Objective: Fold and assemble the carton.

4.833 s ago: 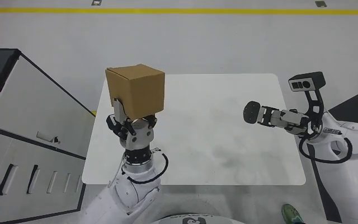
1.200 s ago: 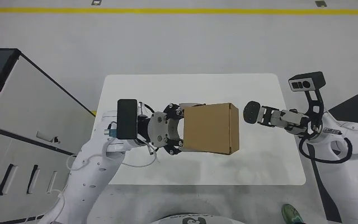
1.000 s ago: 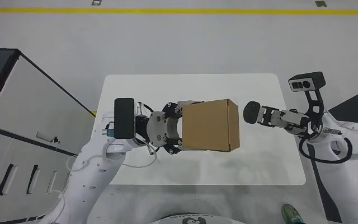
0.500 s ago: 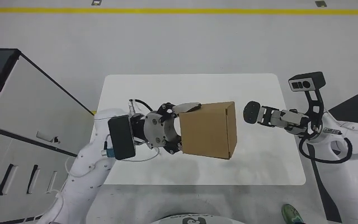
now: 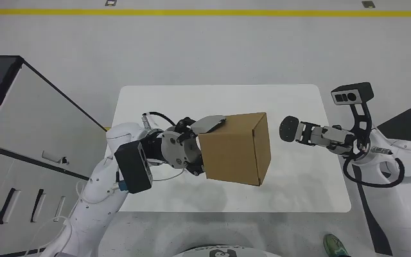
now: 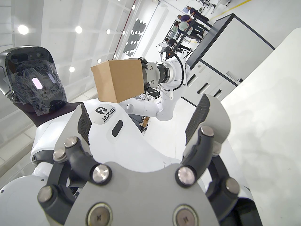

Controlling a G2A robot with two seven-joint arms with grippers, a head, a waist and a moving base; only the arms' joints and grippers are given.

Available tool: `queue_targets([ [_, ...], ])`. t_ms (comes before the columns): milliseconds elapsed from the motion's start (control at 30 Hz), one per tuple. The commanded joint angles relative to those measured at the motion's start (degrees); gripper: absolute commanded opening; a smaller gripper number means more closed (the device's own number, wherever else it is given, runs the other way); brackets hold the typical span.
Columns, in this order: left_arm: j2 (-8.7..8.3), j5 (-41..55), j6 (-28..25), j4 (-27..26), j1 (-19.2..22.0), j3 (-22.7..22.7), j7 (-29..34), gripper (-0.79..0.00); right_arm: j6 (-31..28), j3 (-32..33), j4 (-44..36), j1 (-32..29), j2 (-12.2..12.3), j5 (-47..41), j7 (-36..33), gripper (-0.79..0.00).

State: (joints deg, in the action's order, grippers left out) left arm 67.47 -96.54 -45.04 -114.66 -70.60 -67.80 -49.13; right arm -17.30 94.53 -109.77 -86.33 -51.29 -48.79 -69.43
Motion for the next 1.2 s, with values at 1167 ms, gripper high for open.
queue_targets([
  [1167, -0.30, -12.5, 20.5, 2.4, 7.6, 2.5, -14.9, -0.785, 0.0, 0.0, 0.0, 0.0, 0.0, 0.0, 0.0, 0.000],
])
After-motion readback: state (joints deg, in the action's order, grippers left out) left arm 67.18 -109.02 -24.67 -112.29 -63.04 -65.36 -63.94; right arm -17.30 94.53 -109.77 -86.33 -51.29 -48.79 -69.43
